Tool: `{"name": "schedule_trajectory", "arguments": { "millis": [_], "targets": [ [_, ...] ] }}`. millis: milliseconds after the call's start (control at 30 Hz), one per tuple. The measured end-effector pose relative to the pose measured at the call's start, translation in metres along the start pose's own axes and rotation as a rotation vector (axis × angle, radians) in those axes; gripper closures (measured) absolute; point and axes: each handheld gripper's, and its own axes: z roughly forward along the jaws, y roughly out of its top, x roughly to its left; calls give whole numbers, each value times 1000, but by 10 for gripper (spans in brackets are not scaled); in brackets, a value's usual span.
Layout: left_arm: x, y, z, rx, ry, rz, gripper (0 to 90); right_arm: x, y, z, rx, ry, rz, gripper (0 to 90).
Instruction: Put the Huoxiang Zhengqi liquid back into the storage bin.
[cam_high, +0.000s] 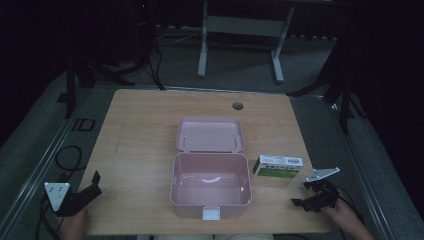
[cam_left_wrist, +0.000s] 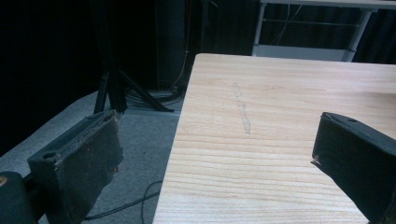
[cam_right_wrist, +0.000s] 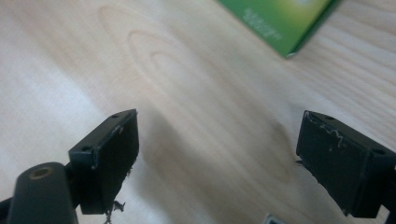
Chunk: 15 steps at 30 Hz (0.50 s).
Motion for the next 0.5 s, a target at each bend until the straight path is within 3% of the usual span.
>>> {"name": "schedule_trajectory", "arguments": {
  "millis": [233, 267, 333, 500],
  "targets": [
    [0, 0, 0, 8, -2, 10, 16, 10, 9, 0, 117, 76, -123, 129],
    [0, 0, 0, 8, -2, 10, 17, 10, 9, 0, 117, 76, -123, 129],
    [-1, 0, 1, 8, -3, 12, 17, 14, 13, 0, 175, 89, -187, 130],
    [-1, 0, 0, 9, -5, 11, 17, 19, 19, -2, 220, 112, -233, 130]
  ]
}}
